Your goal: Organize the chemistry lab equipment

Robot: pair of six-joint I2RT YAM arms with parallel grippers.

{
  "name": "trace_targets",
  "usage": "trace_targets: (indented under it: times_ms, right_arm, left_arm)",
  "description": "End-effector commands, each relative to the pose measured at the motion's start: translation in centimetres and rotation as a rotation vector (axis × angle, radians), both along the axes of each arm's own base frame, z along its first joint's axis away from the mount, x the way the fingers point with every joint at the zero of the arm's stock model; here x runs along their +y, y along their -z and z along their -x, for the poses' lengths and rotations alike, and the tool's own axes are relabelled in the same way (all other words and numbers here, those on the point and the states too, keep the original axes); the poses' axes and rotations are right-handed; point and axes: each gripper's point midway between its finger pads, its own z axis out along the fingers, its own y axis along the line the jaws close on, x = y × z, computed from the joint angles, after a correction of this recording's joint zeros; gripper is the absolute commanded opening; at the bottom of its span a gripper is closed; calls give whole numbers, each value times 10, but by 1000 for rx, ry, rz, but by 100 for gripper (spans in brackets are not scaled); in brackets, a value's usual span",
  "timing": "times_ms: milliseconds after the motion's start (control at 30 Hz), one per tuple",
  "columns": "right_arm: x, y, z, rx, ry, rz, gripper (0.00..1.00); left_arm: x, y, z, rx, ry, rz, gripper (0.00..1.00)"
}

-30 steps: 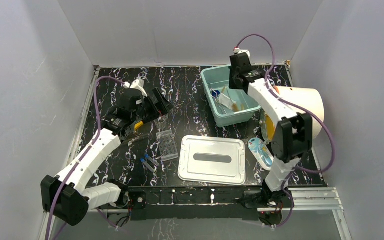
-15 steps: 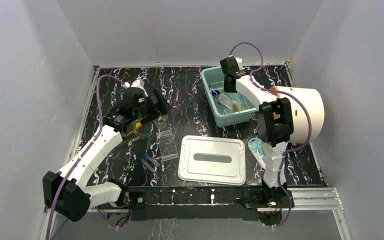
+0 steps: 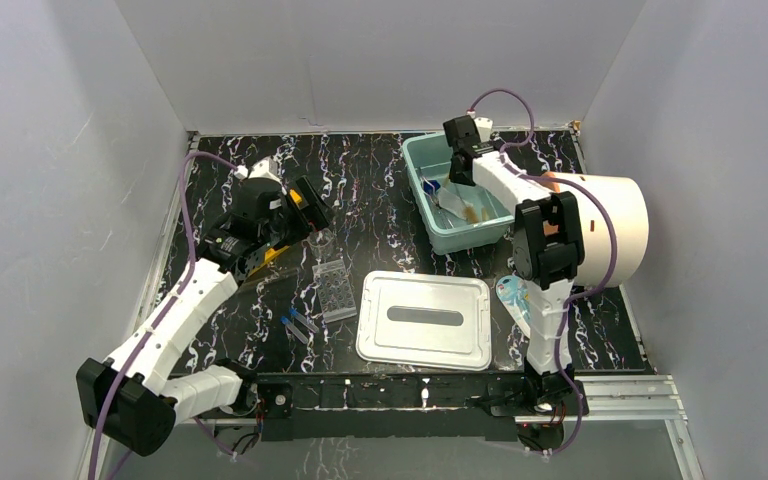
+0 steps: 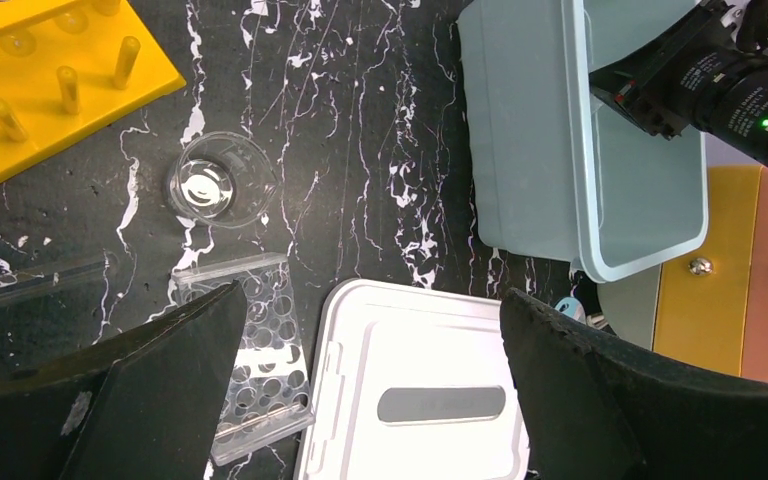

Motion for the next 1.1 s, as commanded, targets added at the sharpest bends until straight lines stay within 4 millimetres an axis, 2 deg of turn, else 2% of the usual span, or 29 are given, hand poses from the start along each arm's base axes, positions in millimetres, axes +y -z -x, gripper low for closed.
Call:
trace_targets:
  times_ms: [0, 100, 300, 467, 600, 733, 900, 1067]
  right_arm:
    - [-1, 3, -11, -36, 68, -23, 17]
    - [-1, 6, -9, -22, 92, -29, 29]
    - [-5, -16, -3, -44, 88, -27, 43]
    - [-4, -51, 2, -89, 50, -37, 49]
    - [8, -89, 7, -141, -60, -82, 52]
    - [36, -128, 17, -227, -252, -169, 55]
    - [74, -161, 41, -269, -457, -232, 64]
    - [135, -181, 77, -292, -718, -283, 72]
  left_arm:
    - [7, -4, 1, -17, -10, -28, 98]
    - [6, -2, 2, -10, -3, -30, 98]
    - [4, 2, 6, 46, -19, -1, 98]
    - [4, 9, 8, 85, -20, -6, 98]
    - [11, 15, 10, 104, -50, -27, 98]
    - [19, 25, 12, 138, -69, -79, 98]
    - [31, 33, 17, 175, -116, -118, 98]
    - [52, 32, 24, 190, -213, -160, 97]
